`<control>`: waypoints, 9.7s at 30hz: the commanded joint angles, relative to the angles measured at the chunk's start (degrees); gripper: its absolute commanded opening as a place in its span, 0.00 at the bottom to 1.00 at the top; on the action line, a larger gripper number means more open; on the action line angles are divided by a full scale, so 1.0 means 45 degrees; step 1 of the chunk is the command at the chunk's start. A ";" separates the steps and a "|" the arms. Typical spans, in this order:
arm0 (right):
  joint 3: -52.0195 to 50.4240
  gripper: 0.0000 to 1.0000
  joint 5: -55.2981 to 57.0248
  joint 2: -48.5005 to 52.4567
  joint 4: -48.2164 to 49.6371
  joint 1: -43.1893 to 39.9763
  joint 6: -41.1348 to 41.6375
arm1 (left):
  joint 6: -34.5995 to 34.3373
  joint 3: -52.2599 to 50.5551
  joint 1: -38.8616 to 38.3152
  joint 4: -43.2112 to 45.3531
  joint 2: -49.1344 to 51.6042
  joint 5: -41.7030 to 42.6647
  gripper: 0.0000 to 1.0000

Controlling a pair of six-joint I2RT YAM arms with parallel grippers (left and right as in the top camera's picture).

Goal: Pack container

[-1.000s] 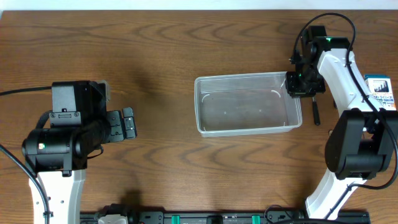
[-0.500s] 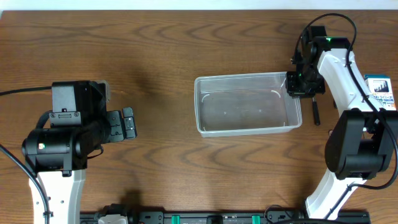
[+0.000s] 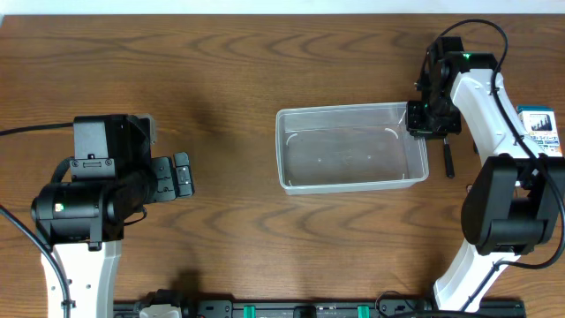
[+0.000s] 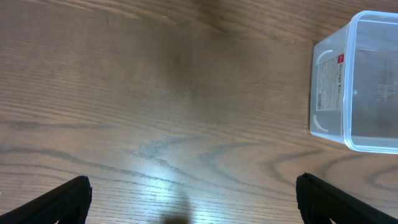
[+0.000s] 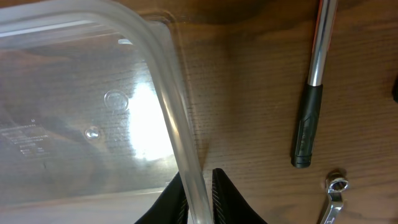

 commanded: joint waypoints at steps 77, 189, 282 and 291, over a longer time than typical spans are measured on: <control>-0.0068 0.13 0.0447 -0.0010 0.0141 0.0097 -0.2953 | -0.0112 0.0170 0.0063 -0.0015 -0.0034 -0.0204 0.98; 0.2749 0.45 0.0223 -0.0039 -0.1107 0.0097 0.0306 | -0.0112 0.0170 0.0063 -0.0117 -0.0034 -0.0199 0.98; 0.5139 0.99 0.0384 0.5003 -0.1141 -0.2681 -0.3881 | -0.0117 0.0170 0.0063 -0.0359 -0.0034 -0.0199 0.98; 0.4673 0.99 0.0481 0.5003 -0.0709 -0.2667 -0.3827 | -0.0112 0.0170 0.0063 -0.0355 -0.0034 -0.0199 0.98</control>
